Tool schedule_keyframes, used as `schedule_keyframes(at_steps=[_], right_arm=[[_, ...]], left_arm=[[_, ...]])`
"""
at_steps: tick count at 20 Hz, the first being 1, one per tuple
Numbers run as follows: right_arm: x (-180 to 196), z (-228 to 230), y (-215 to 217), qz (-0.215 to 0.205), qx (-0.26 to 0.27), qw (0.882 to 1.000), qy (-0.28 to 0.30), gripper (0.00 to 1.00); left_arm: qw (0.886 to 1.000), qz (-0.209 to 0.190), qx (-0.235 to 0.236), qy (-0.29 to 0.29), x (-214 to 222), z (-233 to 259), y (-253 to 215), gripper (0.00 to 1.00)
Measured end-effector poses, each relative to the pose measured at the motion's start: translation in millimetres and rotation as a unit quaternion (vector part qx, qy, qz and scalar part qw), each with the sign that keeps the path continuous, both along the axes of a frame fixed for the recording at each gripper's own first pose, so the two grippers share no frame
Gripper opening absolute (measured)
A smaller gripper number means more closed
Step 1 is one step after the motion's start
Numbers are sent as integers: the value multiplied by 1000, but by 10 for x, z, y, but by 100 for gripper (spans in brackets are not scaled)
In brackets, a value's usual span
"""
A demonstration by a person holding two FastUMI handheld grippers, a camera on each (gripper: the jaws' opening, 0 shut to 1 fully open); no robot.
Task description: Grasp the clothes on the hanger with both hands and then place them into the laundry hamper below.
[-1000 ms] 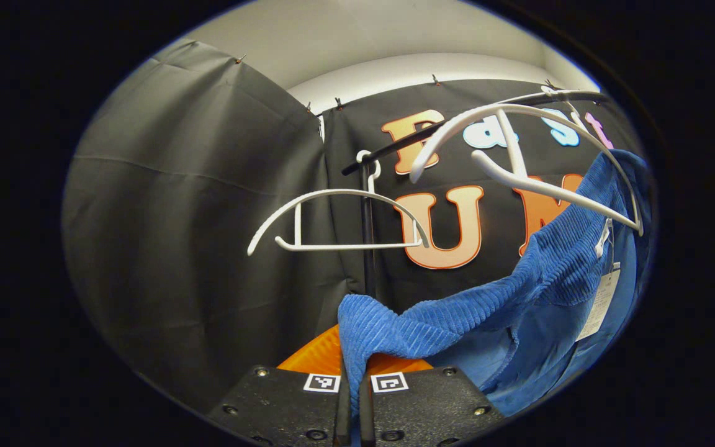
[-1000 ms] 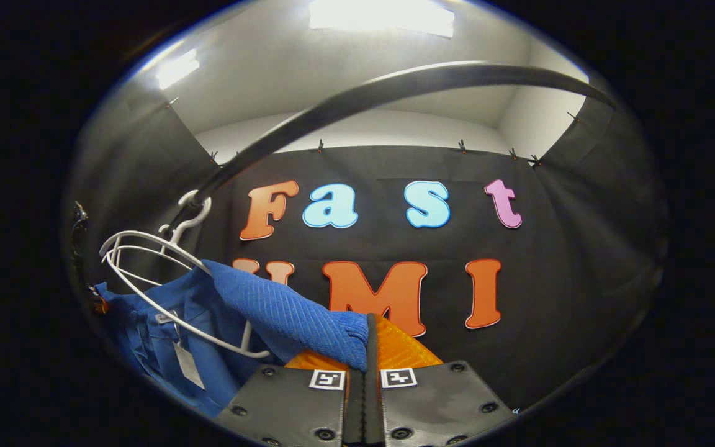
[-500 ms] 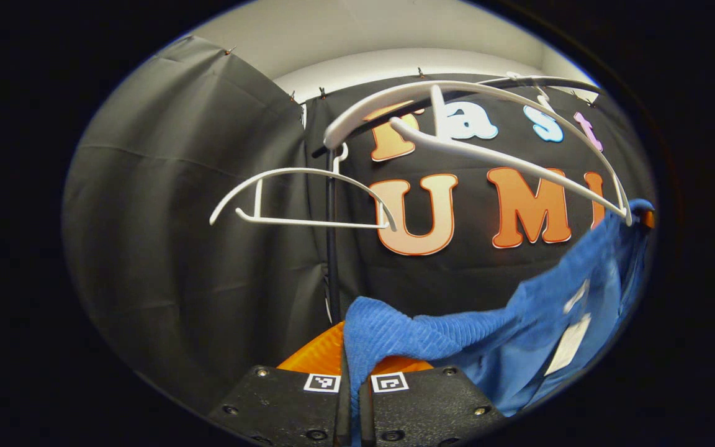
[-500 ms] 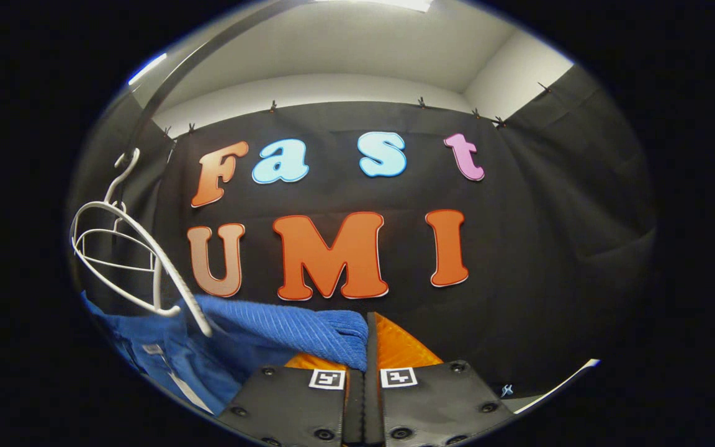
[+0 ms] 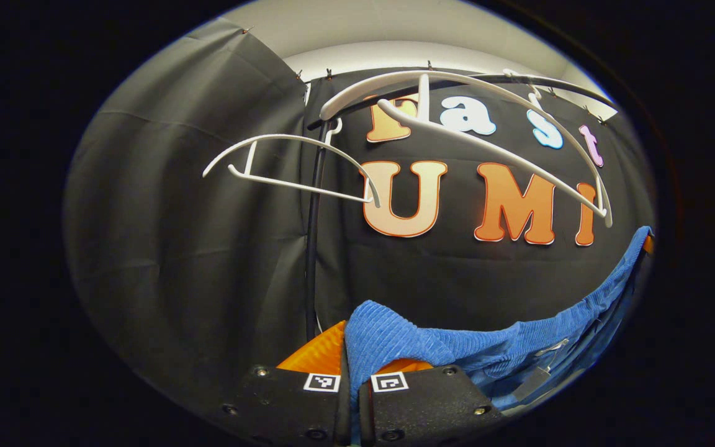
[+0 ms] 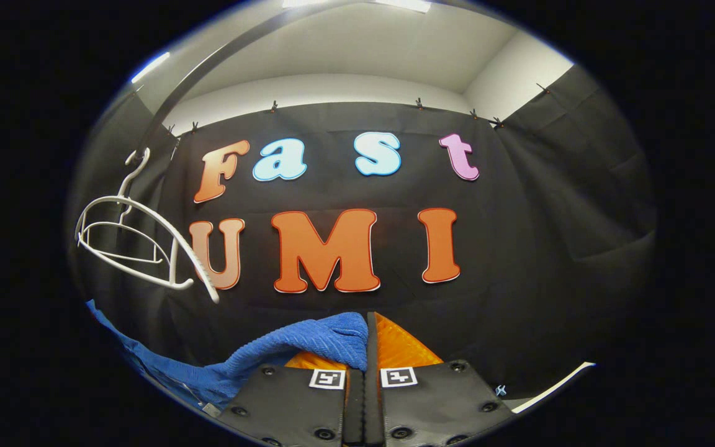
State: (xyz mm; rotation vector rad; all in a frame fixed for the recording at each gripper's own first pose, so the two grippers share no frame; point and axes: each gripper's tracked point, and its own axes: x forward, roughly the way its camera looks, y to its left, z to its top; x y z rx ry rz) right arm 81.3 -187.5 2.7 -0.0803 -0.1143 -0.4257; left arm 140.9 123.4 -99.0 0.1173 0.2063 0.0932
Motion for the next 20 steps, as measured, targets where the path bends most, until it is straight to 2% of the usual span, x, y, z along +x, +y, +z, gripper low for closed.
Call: schedule_keyframes(at_steps=[3, 4, 7, 11, 13, 15, 17, 20], right_arm=[[43, -100, 209, 34, 10, 999, 12, 7], [58, -176, 295, 48, 13, 999, 21, 7], [105, -462, 666, 95, 17, 994, 54, 7], [168, -846, 1230, 164, 24, 982, 96, 8], [180, -1085, 1456, 192, 34, 973, 120, 8], [216, -1337, 1618, 213, 45, 965, 145, 8], [232, -1650, 1740, 227, 61, 955, 180, 8], [211, -2206, 1837, 239, 106, 935, 238, 8]], left_arm=[[1000, -19, 23, -7, -21, 60, -136, 5], [999, -33, 22, -7, -58, 53, -249, 3], [997, -74, 5, 2, -131, -61, -679, 7], [991, -132, -21, 31, -190, -333, -1239, 5], [988, -146, -28, 49, -205, -496, -1406, 7], [983, -162, -47, 74, -244, -690, -1582, 5], [973, -181, -81, 116, -330, -959, -1801, 5], [940, -201, -179, 209, -547, -1455, -2088, 5]])
